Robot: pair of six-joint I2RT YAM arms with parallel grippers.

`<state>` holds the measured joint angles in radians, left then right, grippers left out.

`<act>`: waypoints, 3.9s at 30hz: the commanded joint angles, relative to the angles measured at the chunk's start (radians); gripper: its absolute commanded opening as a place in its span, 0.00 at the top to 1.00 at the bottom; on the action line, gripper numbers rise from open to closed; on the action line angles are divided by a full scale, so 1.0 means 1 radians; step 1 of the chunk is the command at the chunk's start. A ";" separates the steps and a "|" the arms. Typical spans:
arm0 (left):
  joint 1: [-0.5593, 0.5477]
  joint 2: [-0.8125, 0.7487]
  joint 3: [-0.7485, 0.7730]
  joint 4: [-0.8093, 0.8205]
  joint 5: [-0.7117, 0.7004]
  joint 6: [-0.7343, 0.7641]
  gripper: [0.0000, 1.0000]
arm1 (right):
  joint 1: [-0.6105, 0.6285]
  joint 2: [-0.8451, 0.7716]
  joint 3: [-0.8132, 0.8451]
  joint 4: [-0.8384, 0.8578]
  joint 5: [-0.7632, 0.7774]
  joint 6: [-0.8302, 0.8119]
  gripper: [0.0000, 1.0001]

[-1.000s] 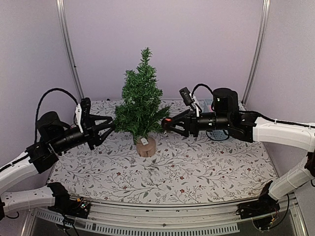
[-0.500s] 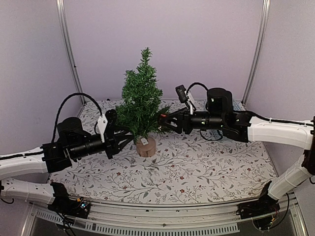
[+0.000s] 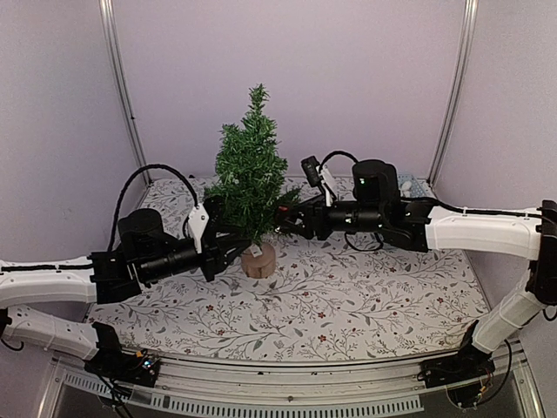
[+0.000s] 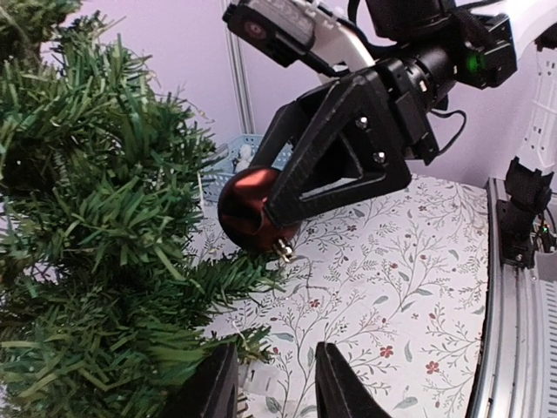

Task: Decorate the small christmas tree

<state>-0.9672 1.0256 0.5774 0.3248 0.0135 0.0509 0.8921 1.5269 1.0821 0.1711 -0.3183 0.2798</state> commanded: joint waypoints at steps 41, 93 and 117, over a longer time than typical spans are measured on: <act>-0.197 0.271 -0.057 0.406 -0.173 -0.078 0.63 | 0.007 -0.031 -0.023 0.037 0.068 -0.083 0.63; -0.118 0.445 0.017 0.473 -0.187 -0.317 0.98 | 0.008 -0.025 -0.044 0.019 0.089 -0.110 0.66; -0.103 0.440 0.028 0.390 -0.314 -0.343 1.00 | 0.007 0.029 0.023 0.020 0.130 -0.118 0.66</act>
<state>-1.0882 1.4666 0.5903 0.7193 -0.2752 -0.2825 0.8921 1.5532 1.0729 0.1776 -0.2104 0.1677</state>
